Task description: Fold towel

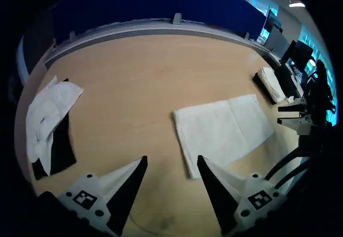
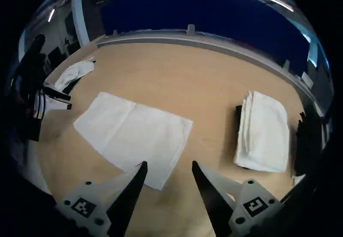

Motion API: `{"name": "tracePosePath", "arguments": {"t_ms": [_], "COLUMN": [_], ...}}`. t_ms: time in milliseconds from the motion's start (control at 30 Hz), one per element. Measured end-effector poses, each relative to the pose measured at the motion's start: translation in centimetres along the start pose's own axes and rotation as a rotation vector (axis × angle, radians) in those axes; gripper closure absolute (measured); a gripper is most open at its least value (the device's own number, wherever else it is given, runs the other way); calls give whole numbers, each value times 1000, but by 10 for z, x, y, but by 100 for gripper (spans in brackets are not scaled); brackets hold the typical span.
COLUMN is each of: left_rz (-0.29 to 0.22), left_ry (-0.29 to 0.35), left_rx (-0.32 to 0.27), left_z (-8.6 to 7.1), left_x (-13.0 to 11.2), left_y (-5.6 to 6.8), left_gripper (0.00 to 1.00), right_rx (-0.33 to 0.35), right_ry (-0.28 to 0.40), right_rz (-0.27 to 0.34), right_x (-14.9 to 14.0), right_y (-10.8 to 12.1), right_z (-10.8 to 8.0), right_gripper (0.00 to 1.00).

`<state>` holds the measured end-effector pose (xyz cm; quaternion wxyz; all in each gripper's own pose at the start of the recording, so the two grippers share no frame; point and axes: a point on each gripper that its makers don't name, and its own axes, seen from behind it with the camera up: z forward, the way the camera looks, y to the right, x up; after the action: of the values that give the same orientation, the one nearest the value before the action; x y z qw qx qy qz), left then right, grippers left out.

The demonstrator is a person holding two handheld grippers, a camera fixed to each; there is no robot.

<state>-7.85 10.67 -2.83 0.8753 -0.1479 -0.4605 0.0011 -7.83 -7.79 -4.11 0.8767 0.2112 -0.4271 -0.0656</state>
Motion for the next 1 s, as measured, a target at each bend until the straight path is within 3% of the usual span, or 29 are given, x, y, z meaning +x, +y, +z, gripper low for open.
{"name": "tracePosePath", "arguments": {"t_ms": [400, 700, 1000], "left_rz": [-43, -56, -120], "left_ry": [3, 30, 36], "left_rx": [38, 103, 179], "left_z": [-21, -46, -81], "left_x": [-32, -43, -76], "left_y": [-6, -25, -46], "left_gripper": [14, 14, 15], "right_rx": [15, 80, 131], "right_ry": [-2, -51, -105], "right_rz": [-12, -113, -194], "right_x": [-9, -23, -31], "right_y": [-6, -17, -21], "right_z": [-9, -7, 1], "right_gripper": [20, 19, 19]}}
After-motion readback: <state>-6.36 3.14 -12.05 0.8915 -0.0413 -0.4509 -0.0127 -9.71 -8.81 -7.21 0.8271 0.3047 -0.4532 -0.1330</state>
